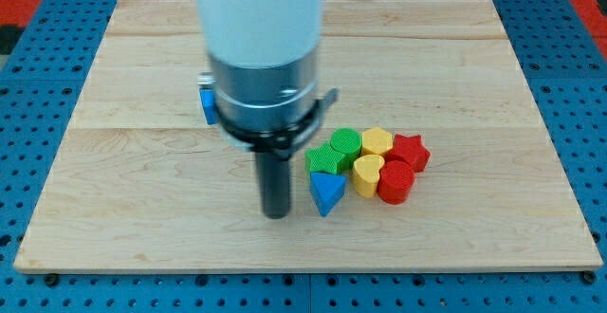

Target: Slide the blue cube towards the blue triangle

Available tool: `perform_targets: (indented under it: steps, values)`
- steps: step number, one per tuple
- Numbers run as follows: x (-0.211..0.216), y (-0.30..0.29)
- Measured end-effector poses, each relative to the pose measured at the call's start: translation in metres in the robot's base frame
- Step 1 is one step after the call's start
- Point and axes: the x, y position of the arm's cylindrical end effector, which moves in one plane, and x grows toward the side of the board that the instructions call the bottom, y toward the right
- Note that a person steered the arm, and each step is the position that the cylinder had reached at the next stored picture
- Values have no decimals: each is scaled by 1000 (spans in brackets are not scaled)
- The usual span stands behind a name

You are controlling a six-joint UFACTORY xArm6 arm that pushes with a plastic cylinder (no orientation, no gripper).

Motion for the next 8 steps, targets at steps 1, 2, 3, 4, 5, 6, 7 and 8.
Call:
perform_targets:
  steps: [1, 2, 3, 4, 5, 6, 7, 8]
  values:
    - [0, -54]
    - [-8, -126]
    - [-54, -173]
    - [-127, -191]
    - [-191, -203]
    - [-202, -114]
    - [-185, -47]
    - [-167, -56]
